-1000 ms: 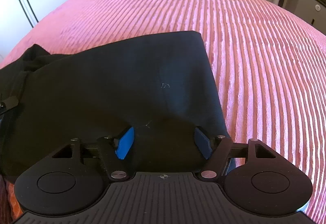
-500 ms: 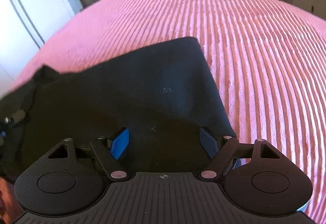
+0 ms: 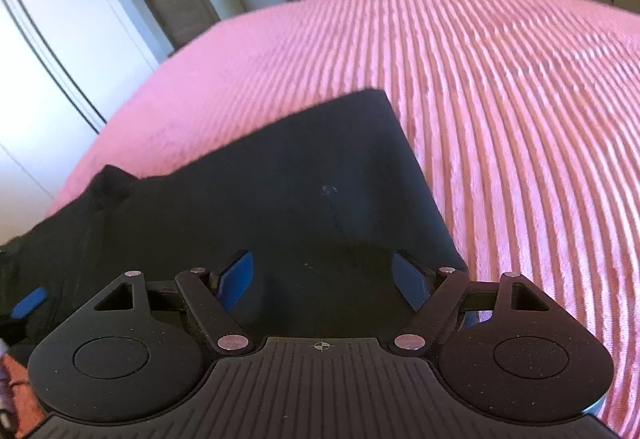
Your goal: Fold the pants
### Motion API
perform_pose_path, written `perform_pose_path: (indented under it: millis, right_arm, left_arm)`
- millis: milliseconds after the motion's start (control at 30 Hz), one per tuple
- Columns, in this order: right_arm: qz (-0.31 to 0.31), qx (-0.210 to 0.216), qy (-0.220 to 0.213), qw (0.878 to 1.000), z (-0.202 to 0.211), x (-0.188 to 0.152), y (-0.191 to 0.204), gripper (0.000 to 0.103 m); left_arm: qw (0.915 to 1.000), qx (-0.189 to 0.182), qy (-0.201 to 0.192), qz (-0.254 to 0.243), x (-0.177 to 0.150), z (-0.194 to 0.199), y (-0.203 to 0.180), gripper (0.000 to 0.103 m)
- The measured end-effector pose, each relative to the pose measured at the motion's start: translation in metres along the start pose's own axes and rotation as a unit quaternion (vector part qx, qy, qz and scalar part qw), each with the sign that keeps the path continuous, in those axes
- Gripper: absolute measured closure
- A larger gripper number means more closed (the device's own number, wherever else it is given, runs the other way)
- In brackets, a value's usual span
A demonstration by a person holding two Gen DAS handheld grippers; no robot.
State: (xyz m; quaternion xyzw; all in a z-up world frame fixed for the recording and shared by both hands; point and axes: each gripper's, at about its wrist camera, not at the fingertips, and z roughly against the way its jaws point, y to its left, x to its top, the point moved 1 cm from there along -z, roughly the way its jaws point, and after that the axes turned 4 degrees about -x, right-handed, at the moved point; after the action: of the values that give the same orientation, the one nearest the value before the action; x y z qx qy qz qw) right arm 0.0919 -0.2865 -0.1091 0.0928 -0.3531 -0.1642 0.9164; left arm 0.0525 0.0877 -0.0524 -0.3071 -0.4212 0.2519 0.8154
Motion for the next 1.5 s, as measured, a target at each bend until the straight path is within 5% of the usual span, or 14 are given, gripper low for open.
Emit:
perform_pose_path:
  millis: [200, 333, 600, 967, 1067, 1133, 1300, 1433, 1500]
  right_arm:
    - [-0.006, 0.012, -0.001, 1.000, -0.003, 0.001, -0.002, 0.017]
    - [-0.003, 0.014, 0.000, 1.000, -0.008, 0.004, -0.002, 0.015]
    - [0.000, 0.011, 0.001, 1.000, -0.009, 0.004, -0.001, 0.015]
    - [0.031, -0.009, 0.003, 0.999, -0.015, 0.003, 0.008, 0.011]
    - [0.041, -0.015, 0.004, 0.999, -0.016, 0.003, 0.011, 0.010]
    - [0.044, -0.017, 0.004, 0.999, -0.016, 0.003, 0.011, 0.011]
    - [0.041, -0.015, 0.005, 0.999, -0.014, 0.002, 0.009, 0.011]
    - [0.041, -0.015, 0.006, 0.999, -0.014, 0.002, 0.010, 0.011]
    - [0.051, -0.023, 0.008, 0.998, -0.016, 0.001, 0.013, 0.011]
  left_arm:
    - [0.9932, 0.047, -0.098, 0.042, 0.032, 0.081, 0.051, 0.004]
    - [0.9871, 0.088, -0.112, 0.073, 0.042, 0.104, 0.098, 0.004]
    - [0.9798, 0.058, -0.108, 0.158, 0.044, 0.079, 0.155, 0.011]
    - [0.9840, 0.075, -0.096, 0.131, 0.064, 0.040, 0.171, 0.013]
    - [0.9840, 0.079, -0.100, 0.125, 0.067, 0.038, 0.167, 0.030]
    - [0.9835, 0.077, -0.106, 0.125, 0.064, 0.044, 0.171, 0.051]
    - [0.9834, 0.041, -0.117, 0.132, 0.063, 0.061, 0.174, 0.066]
    - [0.9839, 0.034, -0.124, 0.125, 0.065, 0.061, 0.172, 0.064]
    - [0.9822, 0.041, -0.114, 0.143, 0.064, 0.054, 0.179, 0.045]
